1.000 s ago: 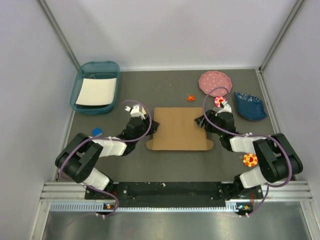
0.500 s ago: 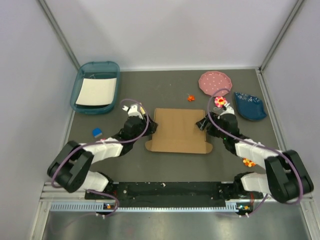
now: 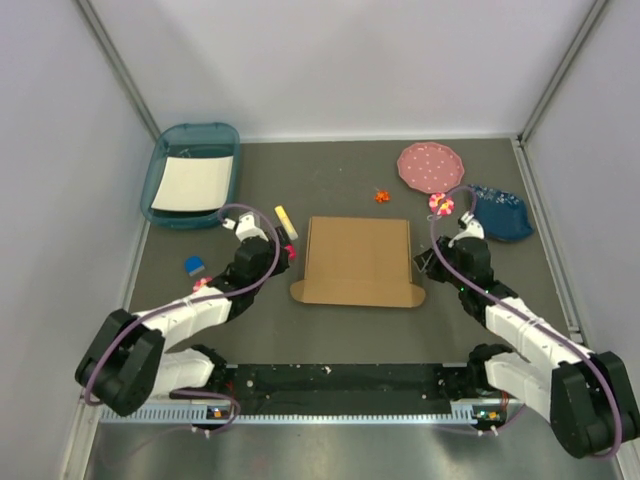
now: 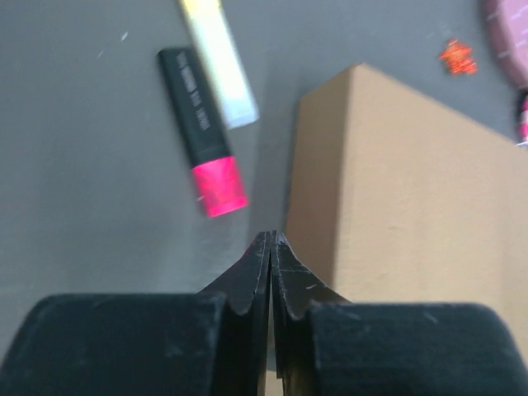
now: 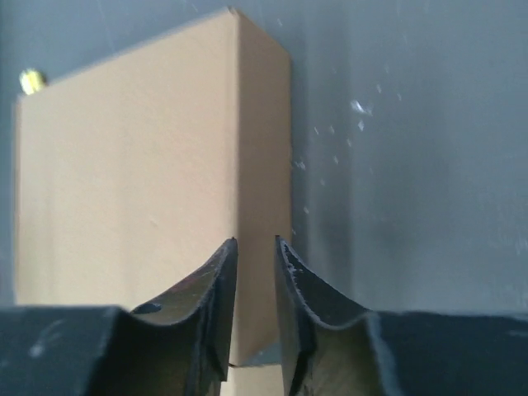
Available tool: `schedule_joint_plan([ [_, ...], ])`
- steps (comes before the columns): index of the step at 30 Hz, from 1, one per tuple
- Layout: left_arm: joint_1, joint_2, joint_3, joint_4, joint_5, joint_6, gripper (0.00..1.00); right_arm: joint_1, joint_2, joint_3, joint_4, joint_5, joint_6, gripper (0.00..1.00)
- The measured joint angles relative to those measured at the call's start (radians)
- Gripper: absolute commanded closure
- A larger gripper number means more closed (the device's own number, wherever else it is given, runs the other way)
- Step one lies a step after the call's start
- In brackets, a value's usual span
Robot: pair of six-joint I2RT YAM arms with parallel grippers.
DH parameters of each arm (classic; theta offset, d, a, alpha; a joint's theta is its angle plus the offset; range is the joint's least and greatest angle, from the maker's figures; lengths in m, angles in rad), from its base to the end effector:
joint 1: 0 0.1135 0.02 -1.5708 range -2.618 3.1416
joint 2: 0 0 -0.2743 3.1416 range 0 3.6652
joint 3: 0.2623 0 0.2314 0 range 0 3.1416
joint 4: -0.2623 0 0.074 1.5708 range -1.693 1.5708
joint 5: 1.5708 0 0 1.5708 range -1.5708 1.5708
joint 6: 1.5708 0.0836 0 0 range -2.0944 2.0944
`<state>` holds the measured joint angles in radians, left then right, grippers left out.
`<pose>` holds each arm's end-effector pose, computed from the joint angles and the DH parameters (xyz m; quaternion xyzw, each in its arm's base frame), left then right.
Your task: Fold the paper box
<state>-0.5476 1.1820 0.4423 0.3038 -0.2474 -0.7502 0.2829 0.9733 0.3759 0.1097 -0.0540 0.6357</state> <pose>0.2344 -0.1190 0.1955 -0.1506 0.8258 -0.2394 0.4878 0.2132 0.0667 0.1904 0.1366 0.8457 0.2492 0.4516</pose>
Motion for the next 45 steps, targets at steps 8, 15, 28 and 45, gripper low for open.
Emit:
schedule_joint_plan([
  [8, 0.032, 0.048, -0.034, 0.011, 0.045, -0.013, 1.00, 0.000, 0.035, -0.070, 0.021, -0.017, 0.023, 1.00],
  [15, 0.037, 0.085, -0.035, 0.090, 0.095, -0.022, 1.00, 0.000, 0.068, -0.070, 0.067, -0.040, 0.023, 1.00],
  [28, 0.039, 0.200, -0.050, 0.180, 0.181, -0.044, 1.00, 0.000, 0.104, -0.119, 0.102, -0.068, 0.023, 1.00],
  [45, 0.043, 0.219, -0.073, 0.254, 0.288, -0.058, 1.00, -0.001, 0.108, -0.123, 0.144, -0.091, 0.023, 1.00],
])
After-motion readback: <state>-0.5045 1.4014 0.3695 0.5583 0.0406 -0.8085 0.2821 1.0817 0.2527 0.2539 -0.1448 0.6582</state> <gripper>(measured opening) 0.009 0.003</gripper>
